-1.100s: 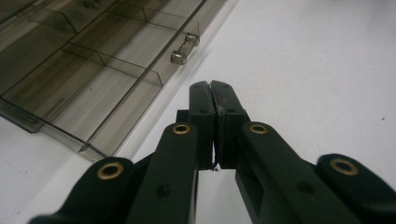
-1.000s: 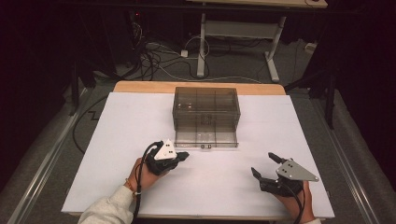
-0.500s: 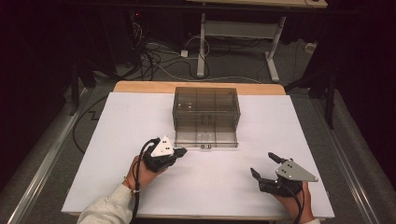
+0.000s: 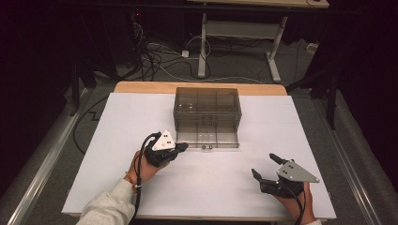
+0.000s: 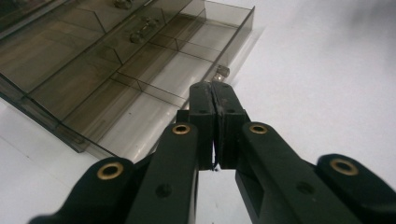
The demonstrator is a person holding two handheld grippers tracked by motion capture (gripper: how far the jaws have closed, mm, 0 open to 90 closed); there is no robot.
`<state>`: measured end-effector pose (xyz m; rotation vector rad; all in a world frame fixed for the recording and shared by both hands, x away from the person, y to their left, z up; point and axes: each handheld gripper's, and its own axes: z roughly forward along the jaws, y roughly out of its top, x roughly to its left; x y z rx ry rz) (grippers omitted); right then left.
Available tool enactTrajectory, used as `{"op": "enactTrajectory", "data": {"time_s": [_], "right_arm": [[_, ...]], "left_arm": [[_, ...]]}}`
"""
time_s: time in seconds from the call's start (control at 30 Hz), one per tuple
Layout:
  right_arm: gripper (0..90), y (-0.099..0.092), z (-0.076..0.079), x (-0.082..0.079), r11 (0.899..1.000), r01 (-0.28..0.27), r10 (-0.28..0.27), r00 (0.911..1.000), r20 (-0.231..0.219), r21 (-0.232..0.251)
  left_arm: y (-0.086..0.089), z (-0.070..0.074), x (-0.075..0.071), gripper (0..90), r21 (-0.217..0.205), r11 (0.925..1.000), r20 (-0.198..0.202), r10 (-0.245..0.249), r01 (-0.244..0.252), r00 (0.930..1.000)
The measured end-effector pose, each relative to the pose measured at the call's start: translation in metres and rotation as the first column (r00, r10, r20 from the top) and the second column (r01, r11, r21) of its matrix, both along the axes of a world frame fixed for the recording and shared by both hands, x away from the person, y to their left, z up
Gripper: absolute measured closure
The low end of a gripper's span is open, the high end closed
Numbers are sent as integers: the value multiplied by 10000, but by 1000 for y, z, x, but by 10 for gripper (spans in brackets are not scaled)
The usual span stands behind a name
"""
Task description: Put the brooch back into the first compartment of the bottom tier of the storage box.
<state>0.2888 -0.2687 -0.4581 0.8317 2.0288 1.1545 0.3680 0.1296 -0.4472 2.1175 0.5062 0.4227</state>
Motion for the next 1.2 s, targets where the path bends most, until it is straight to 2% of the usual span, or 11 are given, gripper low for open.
{"op": "enactTrajectory", "data": {"time_s": [0.5,0.9,1.2], "right_arm": [[186,1,-1,0,10000,-26,26,10000,-11,-49],[186,1,-1,1,10000,-5,5,10000,-63,-28],[186,1,-2,1,10000,-69,69,10000,-37,-60]], "left_arm": [[-3,12,27,863,278,9994,-110,209,-205,9997],[-7,11,44,863,373,9986,-330,379,-367,9987],[-12,2,58,863,534,9970,-590,590,-558,9965]]}}
